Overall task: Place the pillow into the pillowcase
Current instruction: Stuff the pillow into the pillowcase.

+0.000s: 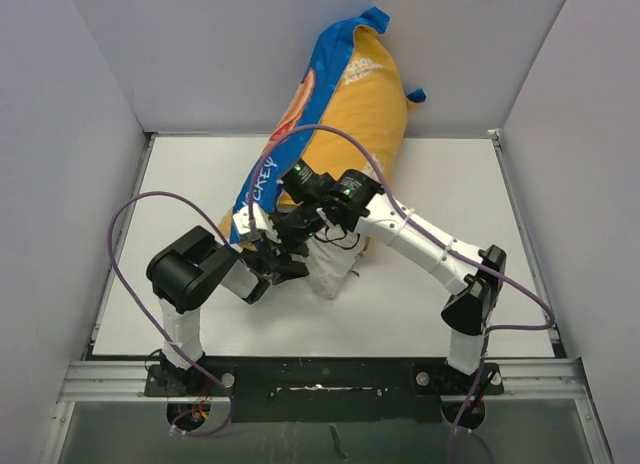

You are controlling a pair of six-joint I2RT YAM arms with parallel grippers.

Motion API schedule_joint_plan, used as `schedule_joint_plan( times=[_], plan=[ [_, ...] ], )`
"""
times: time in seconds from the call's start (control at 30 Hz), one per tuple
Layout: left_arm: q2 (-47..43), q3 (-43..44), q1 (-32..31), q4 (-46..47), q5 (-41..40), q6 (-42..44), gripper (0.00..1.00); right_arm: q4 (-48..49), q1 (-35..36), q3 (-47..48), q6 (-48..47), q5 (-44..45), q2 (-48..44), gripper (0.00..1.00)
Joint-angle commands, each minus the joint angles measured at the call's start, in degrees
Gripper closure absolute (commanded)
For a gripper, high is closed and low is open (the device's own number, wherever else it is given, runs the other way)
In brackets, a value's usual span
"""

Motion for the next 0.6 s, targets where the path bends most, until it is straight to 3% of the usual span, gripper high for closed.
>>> schedule_joint_plan(
  times=[0.0,0.13,0.23,0.37,0.47,0.57],
  plan=[
    [2.9,-1.8,6.0,-0.6,-5.4,-3.0,1.0,-17.6,-5.7,5.5,-6.5,-14.3,-10.3,0.2],
    [3.0,-1.0,6.1,-0.6,-3.2,-2.4,1.0,-10.9,-18.6,-4.9,-3.2,-16.2,-19.0,0.15],
    [1.8,-0.2,6.0,-0.6,-0.6,-0.5,1.0,7.3,-29.0,-23.2,5.7,-7.8,-28.3,0.14],
    [0.0,0.0,5.0,-0.7,2.3,1.4,1.0,26.3,-31.6,-44.0,12.4,10.0,-33.6,0.12],
    [-2.0,-0.7,4.2,-0.7,3.2,2.6,1.0,37.1,-31.5,-53.7,18.7,13.2,-34.6,0.12],
    [-3.4,-1.2,3.7,-0.7,3.3,3.6,1.0,44.8,-30.9,-57.0,25.6,16.7,-33.3,0.13]
  ],
)
